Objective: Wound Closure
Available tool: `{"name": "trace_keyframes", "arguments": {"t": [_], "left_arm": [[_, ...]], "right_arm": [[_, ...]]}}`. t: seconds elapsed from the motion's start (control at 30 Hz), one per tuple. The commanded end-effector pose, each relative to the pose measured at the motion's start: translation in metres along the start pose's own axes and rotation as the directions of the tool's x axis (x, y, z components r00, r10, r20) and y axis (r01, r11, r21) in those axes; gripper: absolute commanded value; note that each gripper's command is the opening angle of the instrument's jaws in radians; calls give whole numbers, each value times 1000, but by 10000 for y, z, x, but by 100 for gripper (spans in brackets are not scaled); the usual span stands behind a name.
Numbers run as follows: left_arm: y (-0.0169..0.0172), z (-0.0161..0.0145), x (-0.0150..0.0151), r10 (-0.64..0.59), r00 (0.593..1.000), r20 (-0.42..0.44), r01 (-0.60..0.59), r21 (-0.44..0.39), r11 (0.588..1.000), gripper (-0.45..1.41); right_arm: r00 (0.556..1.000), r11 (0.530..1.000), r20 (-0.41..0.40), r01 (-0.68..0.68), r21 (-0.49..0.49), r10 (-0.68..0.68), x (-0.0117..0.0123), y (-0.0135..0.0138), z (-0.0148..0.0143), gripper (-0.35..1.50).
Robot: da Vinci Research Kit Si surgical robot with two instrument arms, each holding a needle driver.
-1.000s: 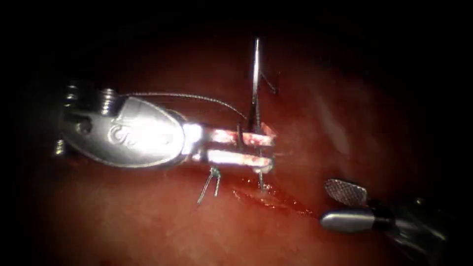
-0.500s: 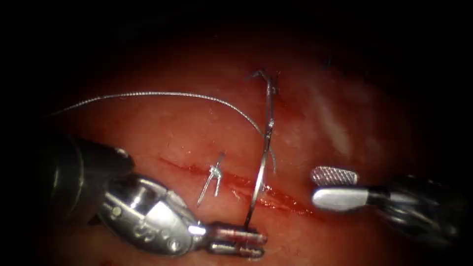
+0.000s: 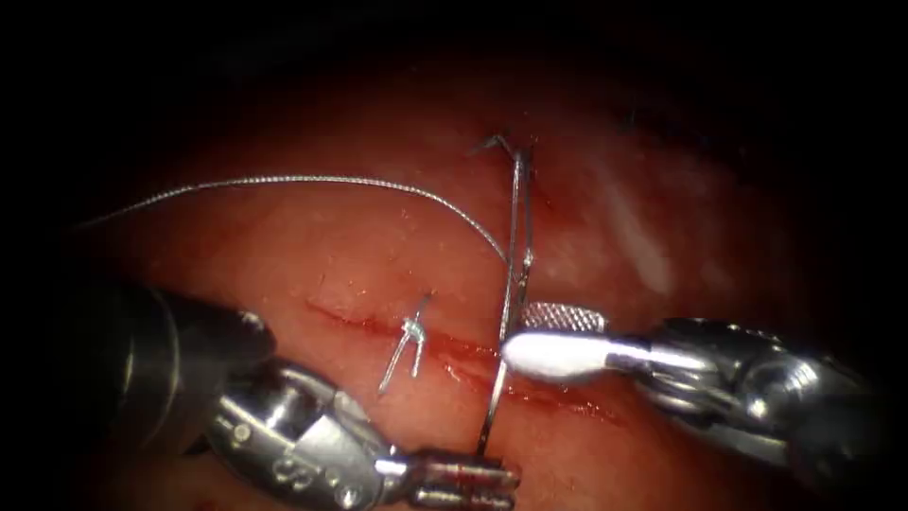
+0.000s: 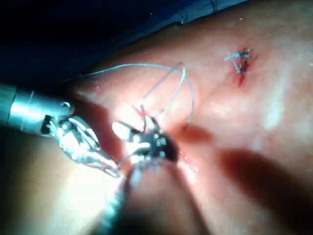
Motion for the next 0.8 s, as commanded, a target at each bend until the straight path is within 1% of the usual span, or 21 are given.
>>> {"name": "trace_keyframes", "arguments": {"t": [0.03, 0.1, 0.23, 0.43, 0.67, 0.8], "left_arm": [[1, 6, -3, 0, 1000, -1, 0, 1, 1000, -45], [1, 6, -2, 0, 1000, 0, 0, 2, 1000, -45], [1, 6, -1, -1, 1000, 0, 1, 2, 1000, -45], [1, 7, 1, -2, 1000, 1, 2, 4, 1000, -45], [0, 7, 1, -3, 1000, 2, 3, 1, 1000, -45], [-1, 6, 1, -3, 1000, 2, 3, 1, 1000, -45]], "right_arm": [[1000, 1000, -7, 4, -16, -4, -1, 3, 6, 79], [1000, 999, -15, 19, -43, -20, 0, 6, 6, 79], [999, 997, -16, 37, -66, -38, -3, 10, 7, 79], [999, 998, 10, 48, -47, -47, -17, 11, 16, 79], [998, 998, 26, 56, -36, -55, -21, 8, 22, 78], [997, 997, 38, 72, -38, -70, -25, 8, 25, 71]]}}
